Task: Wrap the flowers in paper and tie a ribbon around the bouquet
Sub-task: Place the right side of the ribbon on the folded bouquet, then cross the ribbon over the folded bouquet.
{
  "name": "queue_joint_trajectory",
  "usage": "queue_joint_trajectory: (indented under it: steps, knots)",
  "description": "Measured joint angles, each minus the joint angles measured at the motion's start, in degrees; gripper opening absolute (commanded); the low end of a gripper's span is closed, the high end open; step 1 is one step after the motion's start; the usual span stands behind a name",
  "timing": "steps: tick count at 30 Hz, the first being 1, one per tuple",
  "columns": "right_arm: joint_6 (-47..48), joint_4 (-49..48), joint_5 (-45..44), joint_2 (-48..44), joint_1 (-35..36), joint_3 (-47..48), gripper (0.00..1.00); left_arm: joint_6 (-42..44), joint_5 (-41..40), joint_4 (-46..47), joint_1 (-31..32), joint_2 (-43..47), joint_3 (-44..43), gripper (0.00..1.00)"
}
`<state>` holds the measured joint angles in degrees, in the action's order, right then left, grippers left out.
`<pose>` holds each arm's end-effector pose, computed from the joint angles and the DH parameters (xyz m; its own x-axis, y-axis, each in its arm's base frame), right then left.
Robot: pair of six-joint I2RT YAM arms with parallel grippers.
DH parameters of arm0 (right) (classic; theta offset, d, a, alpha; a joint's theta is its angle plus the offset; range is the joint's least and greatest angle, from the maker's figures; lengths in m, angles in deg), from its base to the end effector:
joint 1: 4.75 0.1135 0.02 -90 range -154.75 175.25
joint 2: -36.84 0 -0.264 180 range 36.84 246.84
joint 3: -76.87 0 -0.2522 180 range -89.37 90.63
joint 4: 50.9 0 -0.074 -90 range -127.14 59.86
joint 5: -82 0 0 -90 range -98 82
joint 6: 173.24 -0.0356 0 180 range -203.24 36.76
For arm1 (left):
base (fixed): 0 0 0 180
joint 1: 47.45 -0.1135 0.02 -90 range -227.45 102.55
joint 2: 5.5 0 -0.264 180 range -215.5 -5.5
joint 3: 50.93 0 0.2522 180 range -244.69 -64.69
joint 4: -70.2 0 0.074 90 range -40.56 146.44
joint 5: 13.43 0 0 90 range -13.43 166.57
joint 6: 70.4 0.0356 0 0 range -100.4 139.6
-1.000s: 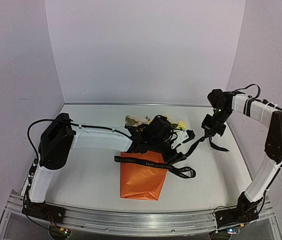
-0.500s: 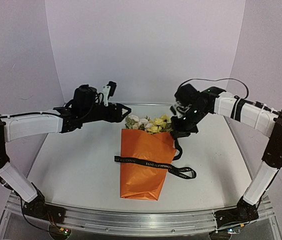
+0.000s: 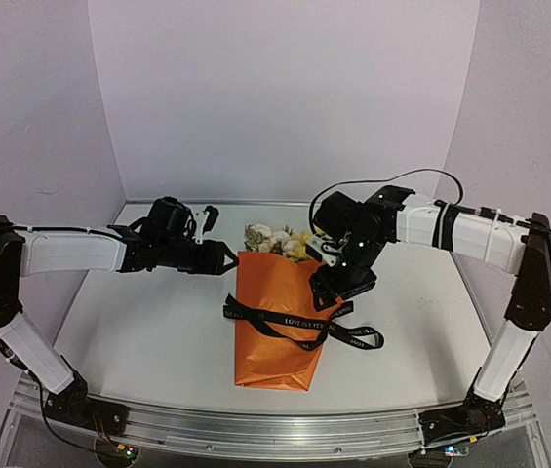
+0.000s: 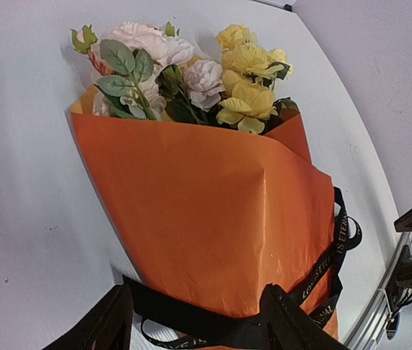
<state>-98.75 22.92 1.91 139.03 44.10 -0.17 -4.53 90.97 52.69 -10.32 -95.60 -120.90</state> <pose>0.2321 0.2749 0.2706 -0.8137 -0.5308 -0.2369 -0.5782 0.7808 0.2366 0.2682 -0.2142 0.2245 -0.7475 0.0693 -0.6606 0.4778 0.7470 -0.4623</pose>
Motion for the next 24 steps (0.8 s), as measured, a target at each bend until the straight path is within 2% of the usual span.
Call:
queue_joint_trajectory:
  steps: [7, 11, 16, 24]
  knots:
    - [-3.13, -0.21, 3.12, 10.81, 0.75, 13.06, 0.71, -1.51, -3.53, -3.06, -0.18, 1.13, 1.57, 0.59]
    - [-2.48, -0.21, 4.65, 16.20, 3.32, 17.10, 0.71, -3.94, -5.38, -4.94, -1.82, 4.59, 5.18, 0.59]
    - [-2.22, 0.40, 6.28, 22.01, 6.83, 23.01, 0.64, -6.21, -5.60, -6.78, -4.06, 8.02, 7.92, 0.59]
    - [-1.94, 0.90, 6.01, 26.12, 9.59, 25.56, 0.54, -6.82, -5.40, -7.39, -4.20, 9.91, 8.35, 0.59]
